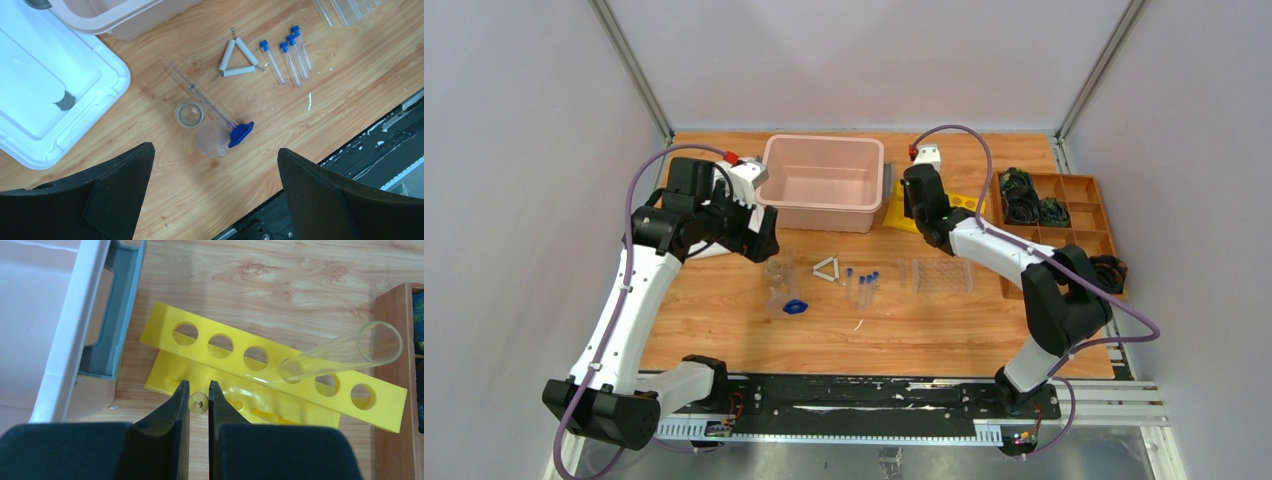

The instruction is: Organize the chemistry lab equipment

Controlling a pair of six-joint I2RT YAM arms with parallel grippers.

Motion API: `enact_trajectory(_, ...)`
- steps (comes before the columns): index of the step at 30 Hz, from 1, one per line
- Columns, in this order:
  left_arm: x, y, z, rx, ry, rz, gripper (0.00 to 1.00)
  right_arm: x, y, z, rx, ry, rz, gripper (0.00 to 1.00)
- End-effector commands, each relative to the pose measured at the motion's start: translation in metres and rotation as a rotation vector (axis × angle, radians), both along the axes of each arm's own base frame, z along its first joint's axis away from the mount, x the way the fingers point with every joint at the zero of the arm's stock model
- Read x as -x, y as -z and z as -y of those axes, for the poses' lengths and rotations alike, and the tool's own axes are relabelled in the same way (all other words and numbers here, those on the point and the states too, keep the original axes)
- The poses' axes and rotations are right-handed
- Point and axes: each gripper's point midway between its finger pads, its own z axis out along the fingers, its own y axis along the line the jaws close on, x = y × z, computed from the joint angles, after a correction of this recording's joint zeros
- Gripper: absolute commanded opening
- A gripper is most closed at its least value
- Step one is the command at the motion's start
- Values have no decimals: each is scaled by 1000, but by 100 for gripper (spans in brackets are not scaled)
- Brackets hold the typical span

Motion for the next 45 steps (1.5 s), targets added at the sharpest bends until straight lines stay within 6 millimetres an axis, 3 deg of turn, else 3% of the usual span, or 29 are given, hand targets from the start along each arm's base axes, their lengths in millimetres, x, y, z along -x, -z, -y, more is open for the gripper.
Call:
enact_trajectory(1,-2,-4,2,10,12,19,100,-3,6,-2,3,9,-4,0)
enact_trajectory(20,0,-4,3,17,14,17,100,17,12,-2,-35,-29,-30,0)
enact_trajectory(34,0,-4,2,13,14,20,100,-2,15,10,34,56,-14,0)
enact_trajectory(40,1,-4,3,19,21,18,100,-1,17,7,25,49,-14,0)
enact_trajectory(42,1,-4,3,19,19,18,100,0,18,6,23,42,-22,8)
enact_trajectory(45,1,-5,3,18,19,21,100,4,14,5,11,35,-26,28)
